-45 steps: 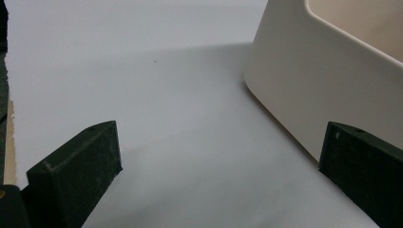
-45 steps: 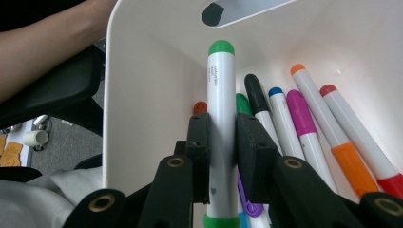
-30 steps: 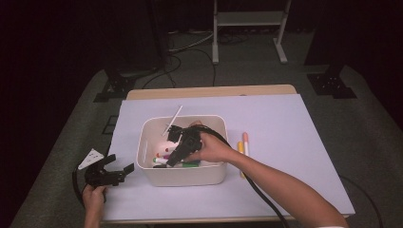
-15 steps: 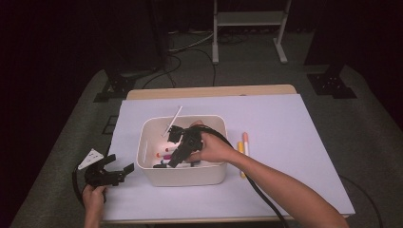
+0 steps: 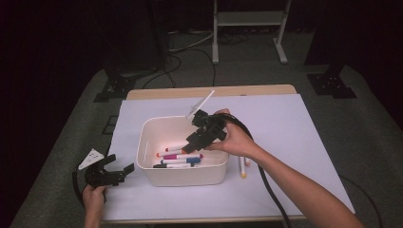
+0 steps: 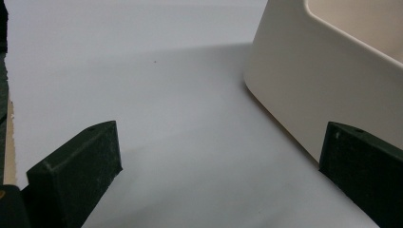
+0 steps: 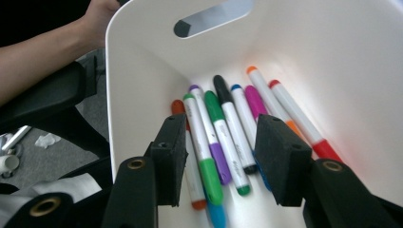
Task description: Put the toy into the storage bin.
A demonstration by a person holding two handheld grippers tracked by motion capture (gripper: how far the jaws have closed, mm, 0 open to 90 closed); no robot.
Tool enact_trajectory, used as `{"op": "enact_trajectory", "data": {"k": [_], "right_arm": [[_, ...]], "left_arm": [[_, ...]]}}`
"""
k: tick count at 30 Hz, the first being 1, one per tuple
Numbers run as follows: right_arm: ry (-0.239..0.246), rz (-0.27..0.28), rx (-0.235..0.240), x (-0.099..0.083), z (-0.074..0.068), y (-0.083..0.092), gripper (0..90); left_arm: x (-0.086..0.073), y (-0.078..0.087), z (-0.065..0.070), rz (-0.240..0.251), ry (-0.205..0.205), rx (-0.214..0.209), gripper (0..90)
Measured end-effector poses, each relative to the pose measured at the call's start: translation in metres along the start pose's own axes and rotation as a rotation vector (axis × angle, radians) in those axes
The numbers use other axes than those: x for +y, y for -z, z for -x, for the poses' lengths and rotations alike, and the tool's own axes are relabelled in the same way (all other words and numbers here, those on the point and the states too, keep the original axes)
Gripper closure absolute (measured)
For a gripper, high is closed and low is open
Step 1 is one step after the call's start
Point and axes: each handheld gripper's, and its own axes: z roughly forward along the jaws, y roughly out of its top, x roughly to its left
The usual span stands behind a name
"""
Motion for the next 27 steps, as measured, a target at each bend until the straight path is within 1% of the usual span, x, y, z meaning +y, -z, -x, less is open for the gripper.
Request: {"op": "enact_trajectory", "data": {"k": [3, 5, 7, 9, 11, 13, 15, 19, 20, 25, 27], "right_arm": [[-0.028, 0.027, -0.02, -0.009, 0.004, 0.016, 51.1], [-0.037, 0.037, -0.041, -0.016, 0.007, 0.025, 50.8], [-0.053, 0.052, -0.047, -0.021, 0.01, 0.032, 50.6], [-0.059, 0.068, -0.064, -0.028, 0.012, 0.041, 50.6], [-0.079, 0.079, -0.08, -0.036, 0.015, 0.049, 50.5], [-0.097, 0.088, -0.1, -0.042, 0.017, 0.056, 50.7], [-0.115, 0.098, -0.11, -0.049, 0.021, 0.061, 50.7], [-0.135, 0.111, -0.133, -0.063, 0.027, 0.072, 50.6], [-0.141, 0.114, -0.131, -0.065, 0.027, 0.073, 50.2], [-0.171, 0.123, -0.162, -0.083, 0.035, 0.084, 49.8], [-0.194, 0.139, -0.162, -0.091, 0.038, 0.088, 49.6]], "left_arm": [[0.0, 0.0, 0.0, 0.0, 0.001, 0.0, 0.0], [0.0, 0.0, 0.0, 0.0, 0.0, 0.0, 0.0], [0.0, 0.0, 0.0, 0.0, 0.0, 0.001, 0.0], [0.0, 0.0, 0.0, 0.0, 0.0, 0.002, 0.0], [0.0, 0.0, 0.0, -0.001, 0.0, 0.003, 0.0], [0.0, 0.0, 0.001, 0.0, -0.001, 0.003, 0.0], [0.0, 0.0, 0.001, 0.0, -0.002, 0.003, 0.0], [0.0, 0.0, 0.001, -0.001, -0.002, 0.004, 0.0], [0.0, 0.0, 0.001, -0.001, -0.002, 0.005, 0.0], [0.0, 0.0, 0.001, -0.001, -0.002, 0.004, 0.0], [0.0, -0.001, 0.001, 0.001, -0.002, 0.003, 0.0]]}}
